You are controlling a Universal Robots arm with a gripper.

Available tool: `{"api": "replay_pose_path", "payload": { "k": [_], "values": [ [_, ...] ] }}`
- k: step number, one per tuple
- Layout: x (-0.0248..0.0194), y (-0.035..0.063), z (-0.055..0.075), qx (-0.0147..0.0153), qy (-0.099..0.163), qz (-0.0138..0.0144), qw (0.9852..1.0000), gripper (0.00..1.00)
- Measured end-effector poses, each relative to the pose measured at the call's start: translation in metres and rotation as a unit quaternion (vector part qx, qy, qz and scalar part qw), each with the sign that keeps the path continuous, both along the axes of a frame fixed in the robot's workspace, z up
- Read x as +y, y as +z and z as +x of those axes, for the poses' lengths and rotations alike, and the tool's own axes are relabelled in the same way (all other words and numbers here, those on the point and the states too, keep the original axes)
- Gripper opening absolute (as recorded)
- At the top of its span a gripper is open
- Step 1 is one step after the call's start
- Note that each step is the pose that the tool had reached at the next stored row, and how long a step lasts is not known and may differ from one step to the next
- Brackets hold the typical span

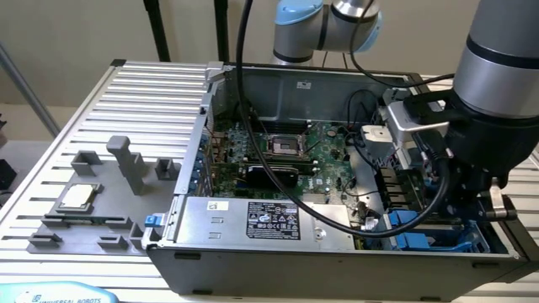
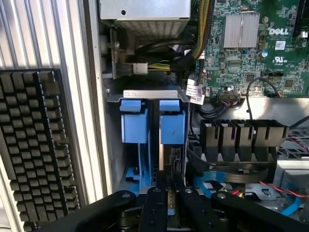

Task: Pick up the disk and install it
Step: 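Insert the first disk wire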

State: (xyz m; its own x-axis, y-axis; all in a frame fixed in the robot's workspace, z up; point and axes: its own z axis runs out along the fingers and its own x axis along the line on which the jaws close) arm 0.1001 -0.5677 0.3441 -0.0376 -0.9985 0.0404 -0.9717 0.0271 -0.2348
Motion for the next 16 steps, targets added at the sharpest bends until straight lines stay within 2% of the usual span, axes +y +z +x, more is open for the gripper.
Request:
{"api": "replay_pose_path", "payload": {
  "k": [4,12,16],
  "values": [
    [0.0048,-0.0016,0.0,-0.0021,0.0,-0.0073,1.0,0.16],
    [0.0083,-0.0053,0.0,-0.0046,0.0,-0.0174,0.9998,0.16],
    [0.009,-0.0065,0.0,-0.0052,0.0,-0.0209,0.9998,0.16]
  ]
}}
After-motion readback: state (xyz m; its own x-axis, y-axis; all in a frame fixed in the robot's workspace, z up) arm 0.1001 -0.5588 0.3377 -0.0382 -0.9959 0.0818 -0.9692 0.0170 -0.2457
